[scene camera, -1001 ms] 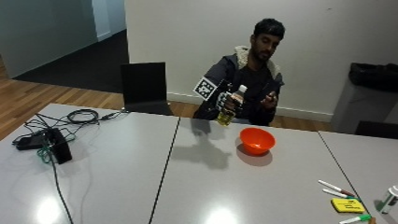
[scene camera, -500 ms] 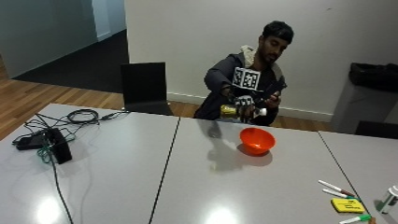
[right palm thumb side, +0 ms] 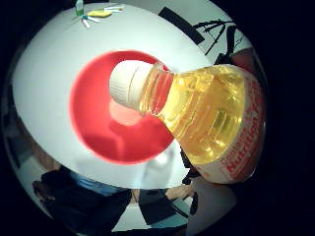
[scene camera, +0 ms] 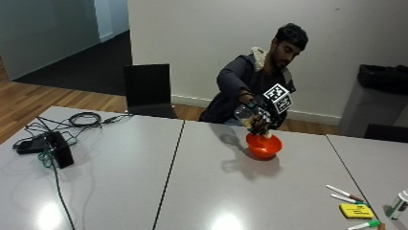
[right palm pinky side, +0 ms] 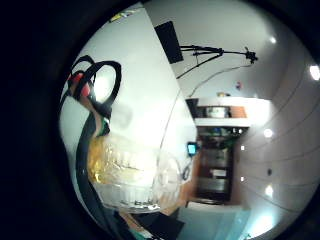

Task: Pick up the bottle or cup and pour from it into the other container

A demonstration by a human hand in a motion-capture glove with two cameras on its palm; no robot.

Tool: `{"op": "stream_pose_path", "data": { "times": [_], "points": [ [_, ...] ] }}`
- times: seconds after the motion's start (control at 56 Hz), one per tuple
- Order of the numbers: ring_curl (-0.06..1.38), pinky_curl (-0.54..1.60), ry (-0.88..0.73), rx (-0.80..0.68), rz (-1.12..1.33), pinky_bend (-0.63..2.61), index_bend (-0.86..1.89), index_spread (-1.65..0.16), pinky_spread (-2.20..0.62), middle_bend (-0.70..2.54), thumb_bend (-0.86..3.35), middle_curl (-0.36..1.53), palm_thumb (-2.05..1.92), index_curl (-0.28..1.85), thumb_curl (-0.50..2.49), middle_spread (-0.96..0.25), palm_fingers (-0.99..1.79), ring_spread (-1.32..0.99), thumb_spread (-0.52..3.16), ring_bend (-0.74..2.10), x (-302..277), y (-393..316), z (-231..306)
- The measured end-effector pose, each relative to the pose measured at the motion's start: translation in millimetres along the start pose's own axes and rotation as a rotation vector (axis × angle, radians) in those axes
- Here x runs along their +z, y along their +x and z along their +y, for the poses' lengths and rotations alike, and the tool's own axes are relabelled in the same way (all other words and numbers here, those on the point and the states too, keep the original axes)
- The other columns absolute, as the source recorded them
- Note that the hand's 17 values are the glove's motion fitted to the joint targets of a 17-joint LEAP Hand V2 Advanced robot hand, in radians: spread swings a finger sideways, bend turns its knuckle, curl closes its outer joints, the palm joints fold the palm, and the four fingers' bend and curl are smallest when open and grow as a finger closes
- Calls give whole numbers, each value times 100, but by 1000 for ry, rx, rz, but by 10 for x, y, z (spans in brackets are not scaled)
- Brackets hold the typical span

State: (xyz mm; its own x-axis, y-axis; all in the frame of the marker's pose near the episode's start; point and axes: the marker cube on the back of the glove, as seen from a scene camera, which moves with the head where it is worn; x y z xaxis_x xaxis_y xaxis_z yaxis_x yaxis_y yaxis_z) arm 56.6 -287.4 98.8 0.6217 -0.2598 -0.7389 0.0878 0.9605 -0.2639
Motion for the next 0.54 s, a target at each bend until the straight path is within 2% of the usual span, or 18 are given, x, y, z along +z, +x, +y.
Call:
{"op": "stream_pose_path", "data": {
  "times": [0.214, 0.536],
  "points": [
    [37, 37, -37, -10, 137, 56, 13, -31, -25, 30, -4, 41, 87, 32, 41, -28, 125, -21, 61, 58, -58, -168, 168],
    [37, 37, -16, 12, 84, 55, 14, -31, -25, 31, -4, 41, 87, 32, 42, -29, 125, -22, 61, 56, -22, -68, 223]
  ]
}}
